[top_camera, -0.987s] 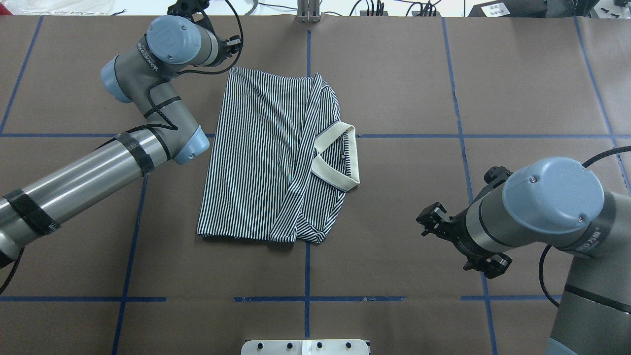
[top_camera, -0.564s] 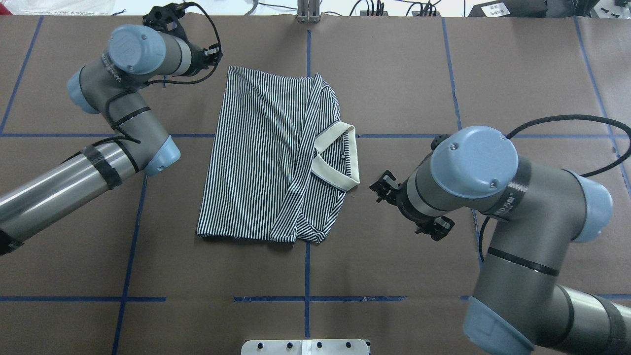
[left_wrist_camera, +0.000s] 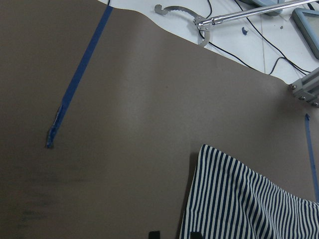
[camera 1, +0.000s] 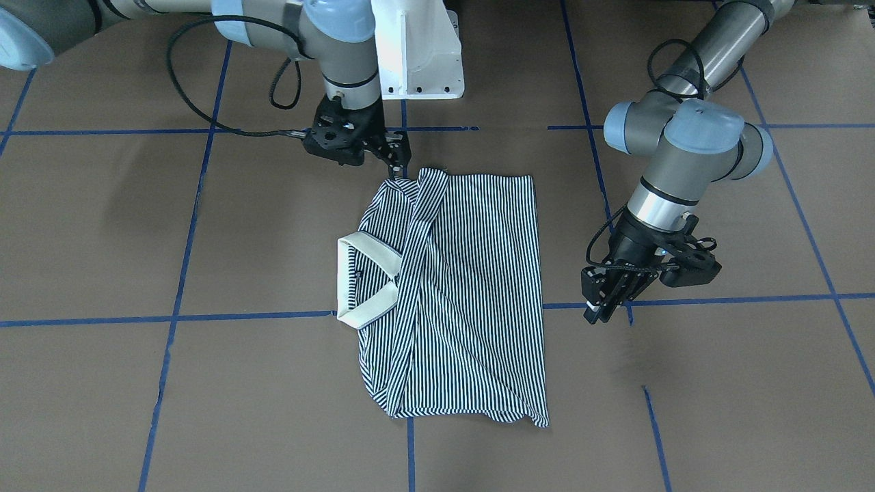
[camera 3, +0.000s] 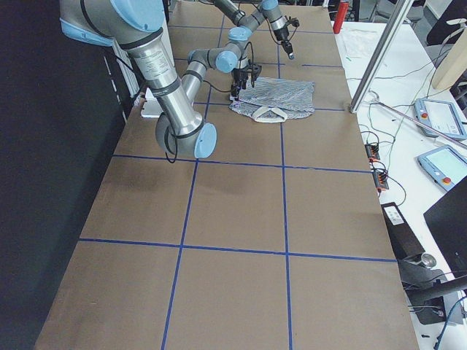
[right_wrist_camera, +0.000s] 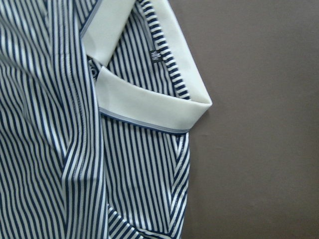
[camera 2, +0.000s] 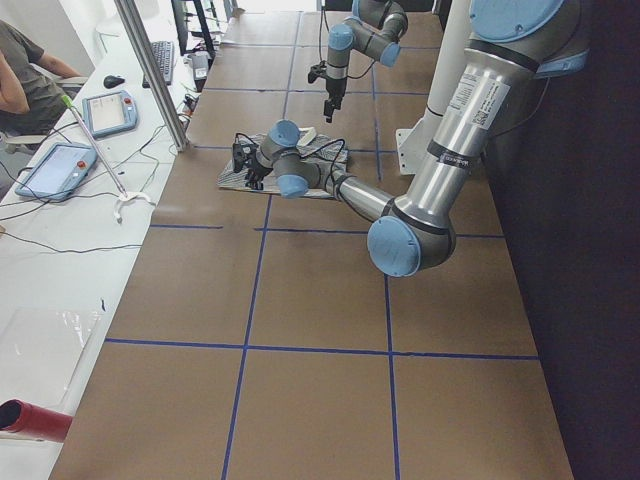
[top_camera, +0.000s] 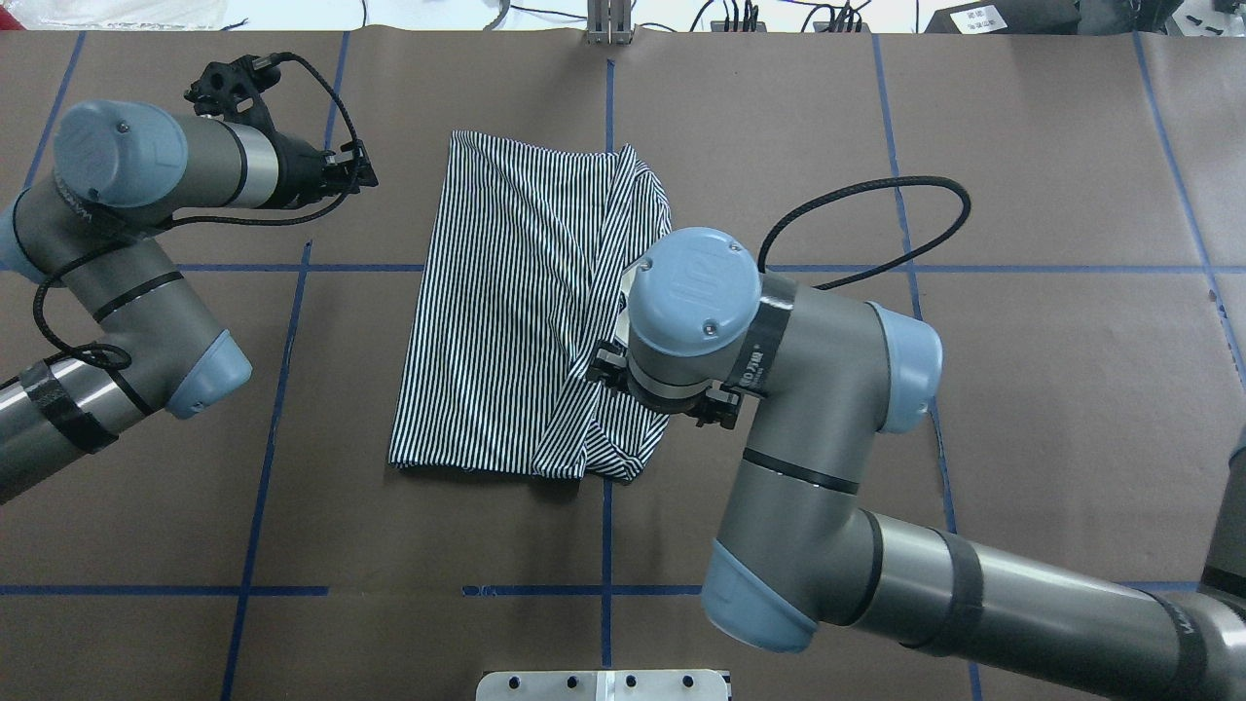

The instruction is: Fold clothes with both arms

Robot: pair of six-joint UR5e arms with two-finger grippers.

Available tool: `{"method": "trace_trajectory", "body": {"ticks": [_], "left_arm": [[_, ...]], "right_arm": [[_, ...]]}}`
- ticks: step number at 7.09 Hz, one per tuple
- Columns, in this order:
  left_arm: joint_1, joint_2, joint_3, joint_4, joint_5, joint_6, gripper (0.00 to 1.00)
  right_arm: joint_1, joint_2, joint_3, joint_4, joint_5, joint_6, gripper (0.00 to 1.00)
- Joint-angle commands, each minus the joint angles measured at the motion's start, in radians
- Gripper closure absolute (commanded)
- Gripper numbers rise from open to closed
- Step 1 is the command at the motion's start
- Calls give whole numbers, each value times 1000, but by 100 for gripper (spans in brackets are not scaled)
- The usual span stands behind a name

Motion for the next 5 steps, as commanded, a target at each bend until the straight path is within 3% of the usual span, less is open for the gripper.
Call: {"method": "trace_trajectory", "body": {"ticks": [1, 3, 5], "left_arm": [[4, 22, -10, -1, -5, -3, 67], [8, 23, -13, -2, -5, -64, 67], [8, 23, -15, -2, -5, -90, 67]], "right_arm": [[-27, 162, -199, -3, -3, -131, 5], [-30, 306, -403, -65, 0, -257, 6], [-54, 317, -451, -71, -2, -309, 7]]}}
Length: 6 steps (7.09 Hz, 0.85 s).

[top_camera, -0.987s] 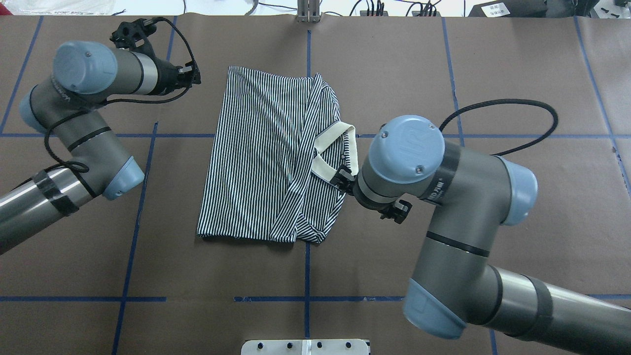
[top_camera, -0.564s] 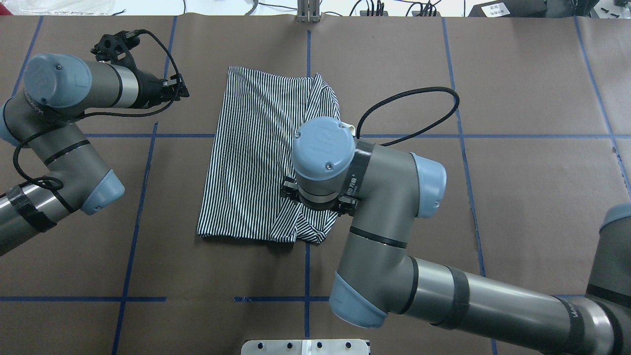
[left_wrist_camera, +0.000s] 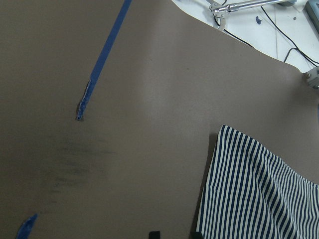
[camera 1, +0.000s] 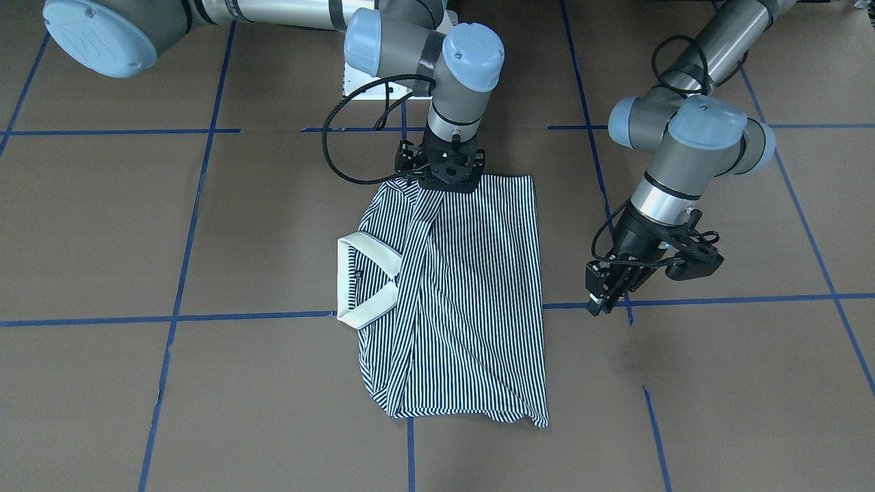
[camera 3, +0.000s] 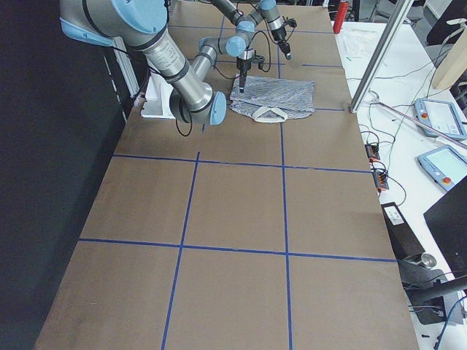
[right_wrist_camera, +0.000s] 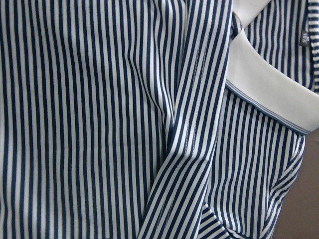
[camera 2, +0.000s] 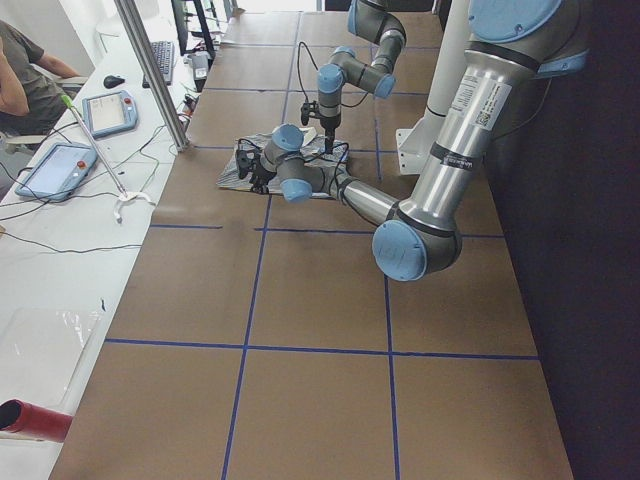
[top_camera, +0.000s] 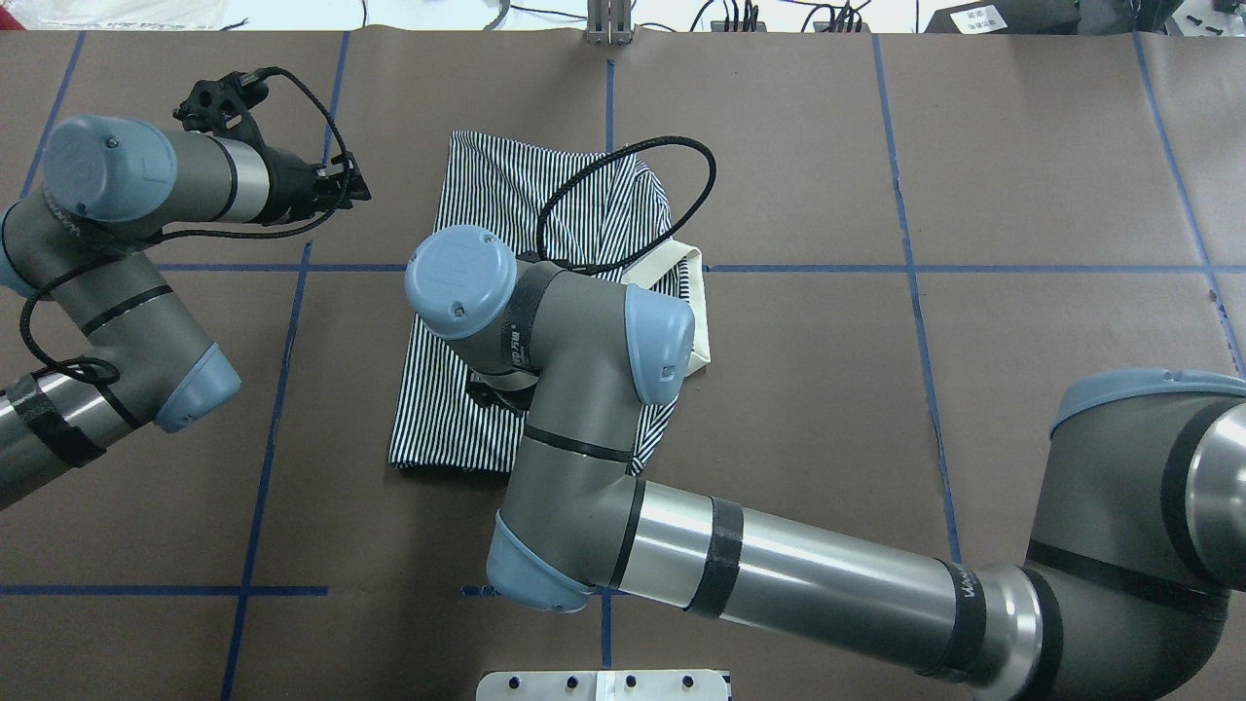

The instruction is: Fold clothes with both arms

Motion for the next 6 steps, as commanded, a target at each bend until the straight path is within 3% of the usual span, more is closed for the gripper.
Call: {"method": "trace_trajectory", "body": {"ticks": [1, 4, 6], "left_arm": [[0, 0, -3, 0, -3, -25, 67], [0, 2, 4, 0, -21, -27, 67], [0, 2, 5, 0, -21, -27, 67]], "right_arm": [[-21, 31, -80, -7, 0, -48, 10], [-35, 37, -90, -7, -6, -68, 38], [-55, 51, -110, -7, -35, -95, 41]]}}
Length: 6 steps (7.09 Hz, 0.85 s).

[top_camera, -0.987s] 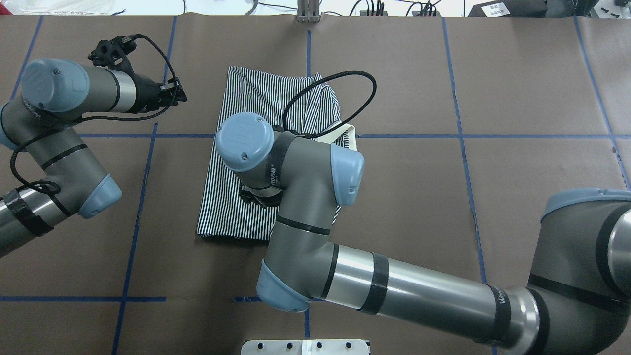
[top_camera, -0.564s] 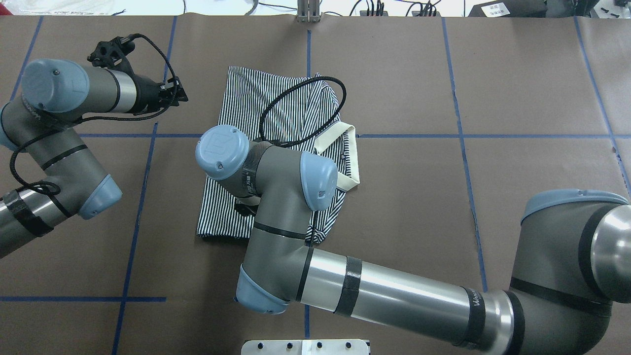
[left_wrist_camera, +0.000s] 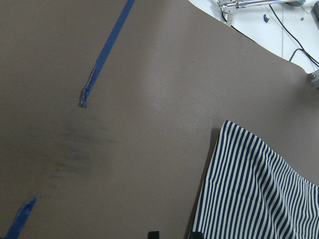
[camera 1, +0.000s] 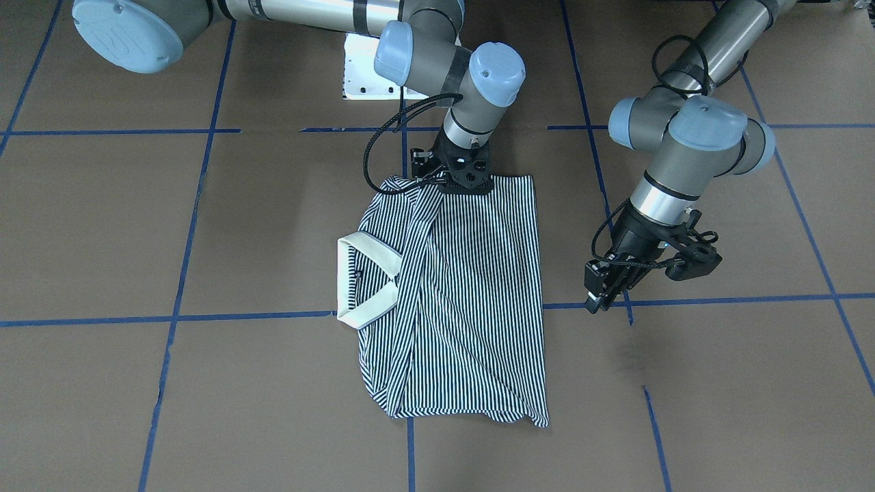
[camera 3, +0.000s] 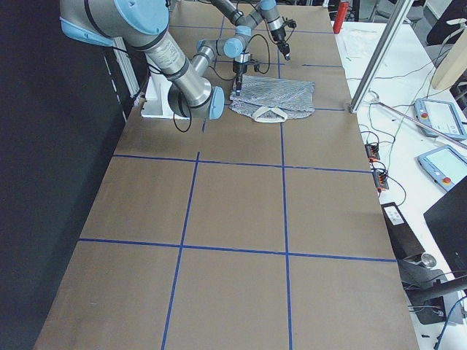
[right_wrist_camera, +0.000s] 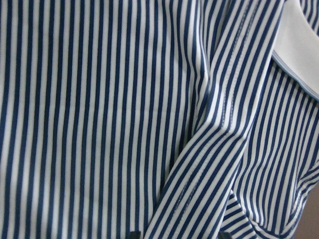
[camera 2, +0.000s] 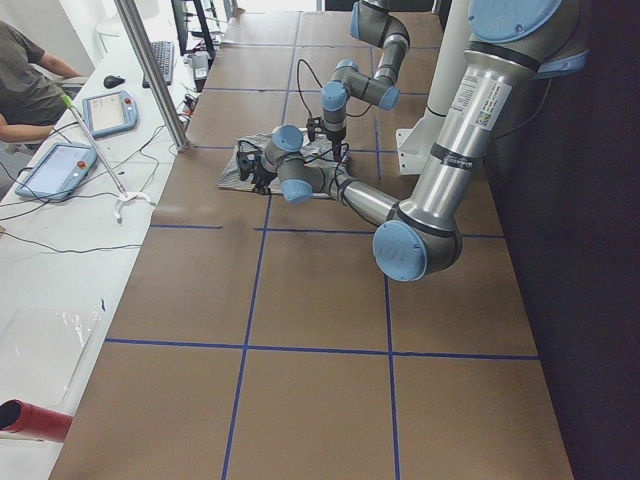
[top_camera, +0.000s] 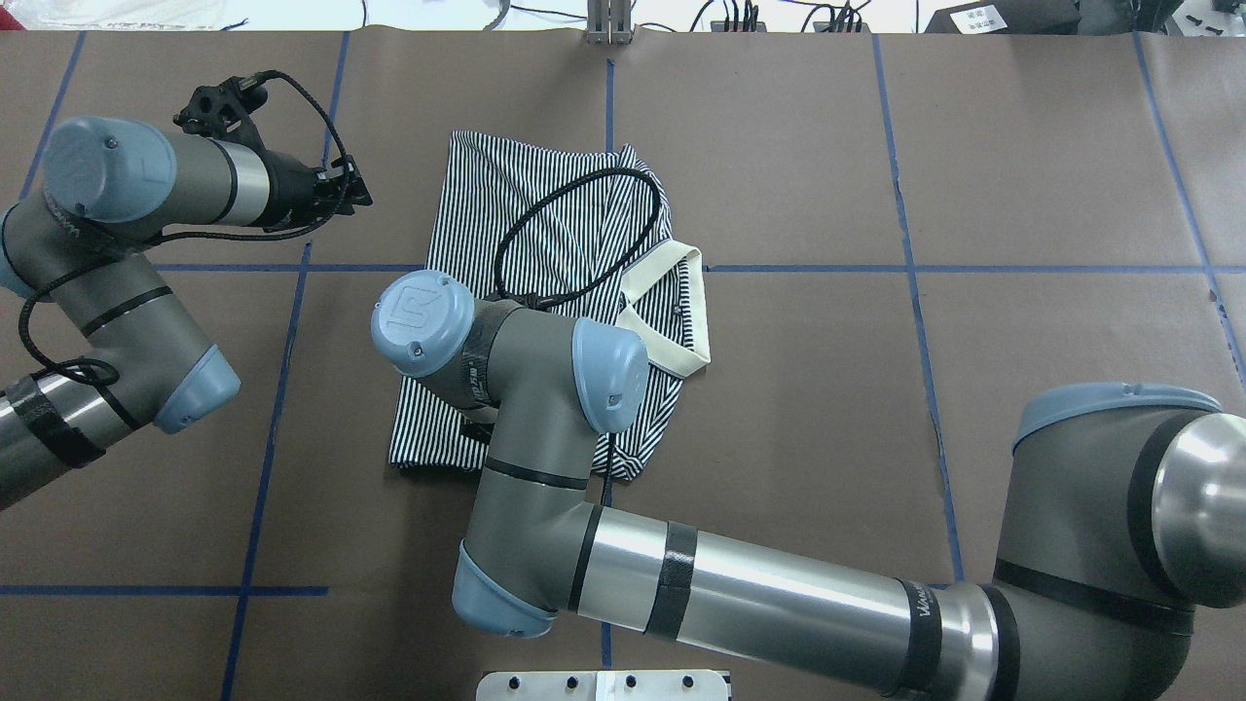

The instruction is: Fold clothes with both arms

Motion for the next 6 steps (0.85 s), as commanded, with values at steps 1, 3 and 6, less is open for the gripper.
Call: {"method": "trace_trajectory", "body": {"ticks": [1, 3, 6], "left_arm": [[0, 0, 3, 0, 0, 0, 67], [0, 0, 2, 0, 0, 0, 67], [0, 0, -3, 0, 0, -2, 67]], "right_arm": [[-19, 9, -16, 0, -25, -15, 41], [-31, 11, -19, 2, -37, -22, 41], [-35, 11, -19, 0, -37, -36, 100]]}}
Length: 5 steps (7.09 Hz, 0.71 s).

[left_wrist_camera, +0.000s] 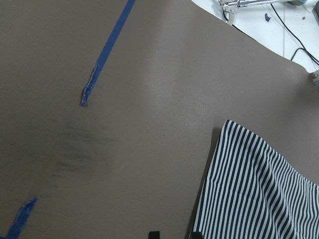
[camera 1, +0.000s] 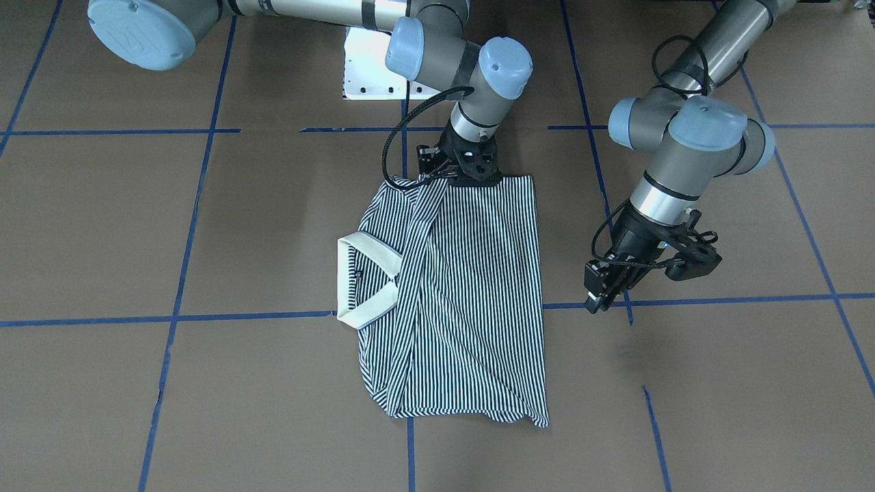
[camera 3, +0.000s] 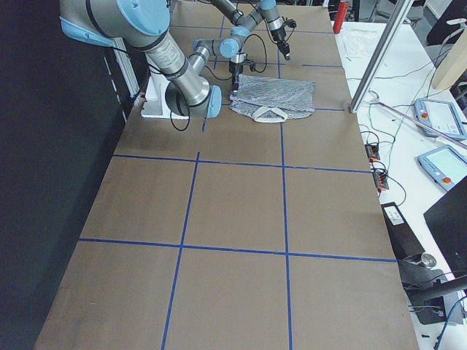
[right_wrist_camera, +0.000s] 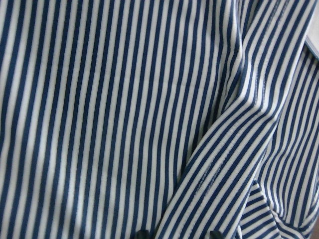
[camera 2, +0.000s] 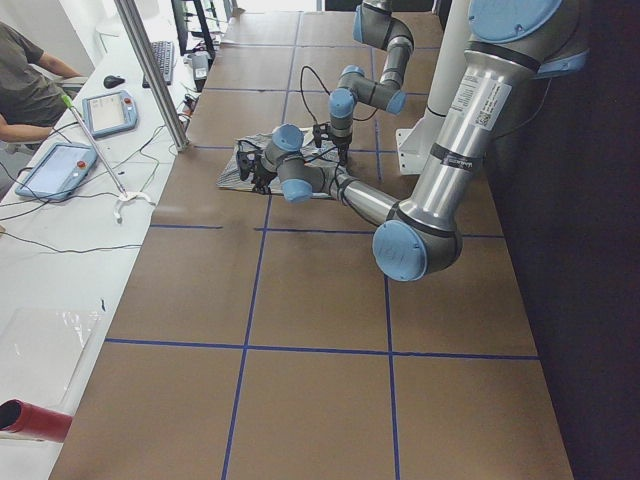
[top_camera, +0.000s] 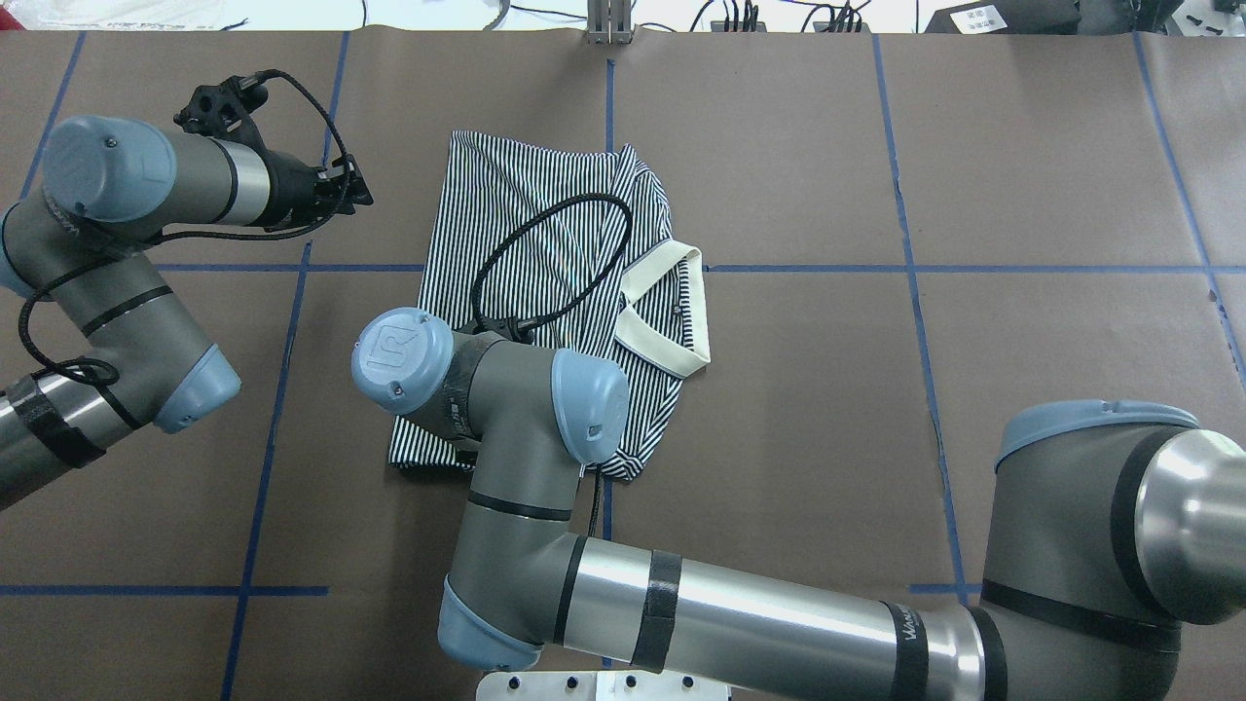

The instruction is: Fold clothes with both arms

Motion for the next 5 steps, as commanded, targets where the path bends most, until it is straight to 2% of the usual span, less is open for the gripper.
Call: {"method": "trace_trajectory", "body": {"ticks": [1, 4, 5], "left_arm": [[0, 1, -3, 0, 0, 0, 67], [0, 0, -3, 0, 0, 0, 67], [0, 0, -3, 0, 0, 0, 67]], "right_arm": [[0, 0, 1, -1, 1, -24, 100], [37, -6, 27, -26, 20, -63, 100], [42, -35, 103, -83, 21, -89, 100]]}}
